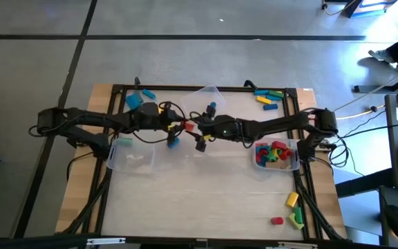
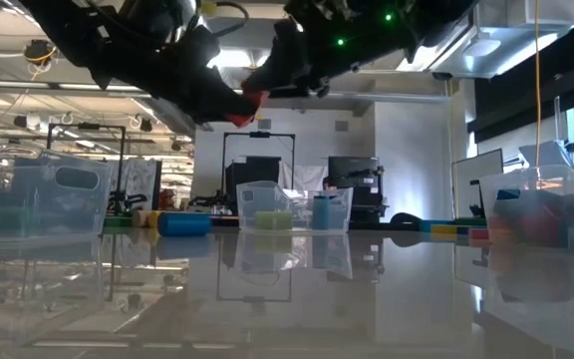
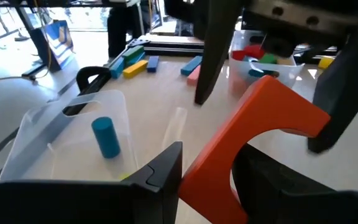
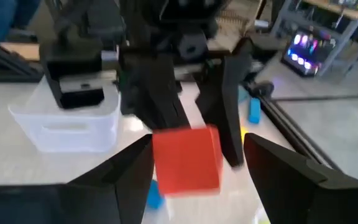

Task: Sort blocks by size
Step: Put the orange arch block into the bottom right transparent bin

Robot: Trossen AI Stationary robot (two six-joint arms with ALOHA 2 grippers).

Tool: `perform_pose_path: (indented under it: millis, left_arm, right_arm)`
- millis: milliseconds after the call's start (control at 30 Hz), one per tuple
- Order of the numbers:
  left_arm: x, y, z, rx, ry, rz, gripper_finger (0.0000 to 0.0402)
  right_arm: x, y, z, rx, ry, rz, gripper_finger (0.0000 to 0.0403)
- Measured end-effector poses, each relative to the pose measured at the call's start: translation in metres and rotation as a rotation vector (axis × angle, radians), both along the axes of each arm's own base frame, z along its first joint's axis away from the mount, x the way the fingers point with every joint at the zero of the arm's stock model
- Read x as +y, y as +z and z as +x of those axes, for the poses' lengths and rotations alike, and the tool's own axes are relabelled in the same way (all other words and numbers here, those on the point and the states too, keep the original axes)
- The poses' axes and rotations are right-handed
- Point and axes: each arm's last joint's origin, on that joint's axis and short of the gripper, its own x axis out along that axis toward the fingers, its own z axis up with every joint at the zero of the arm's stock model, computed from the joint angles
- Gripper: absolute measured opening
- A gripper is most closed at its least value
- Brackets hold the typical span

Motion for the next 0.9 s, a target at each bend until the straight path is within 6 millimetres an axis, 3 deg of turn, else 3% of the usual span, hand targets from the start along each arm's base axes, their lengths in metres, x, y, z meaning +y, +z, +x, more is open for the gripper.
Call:
perform_pose_path:
  millis: [133, 367, 667, 900]
  left_arm:
    - [0.0001, 0.0008, 0.0002, -0.006, 0.001, 0.011, 0.0121]
    - [-0.0009, 0.0006, 0.0004, 0.002, -0.012, 0.034, 0.0121]
    - [-0.0021, 0.0008, 0.0008, -0.005, -0.010, 0.015, 0.0121]
    - [-0.0024, 0.0024, 0.0014, -0.015, -0.033, 0.060, 0.0169]
  right_arm:
    - [-0.0020, -0.0085, 0.0036, 0.015, -0.041, -0.023, 0.0248]
    - [-0.0011, -0.0055, 0.0047, -0.006, -0.003, -0.065, 0.0243]
    - [-0.0005, -0.0064, 0.0045, 0.008, 0.003, -0.075, 0.0135]
    - [-0.0011, -0.0055, 0.0044, -0.004, -0.005, -0.058, 0.0136]
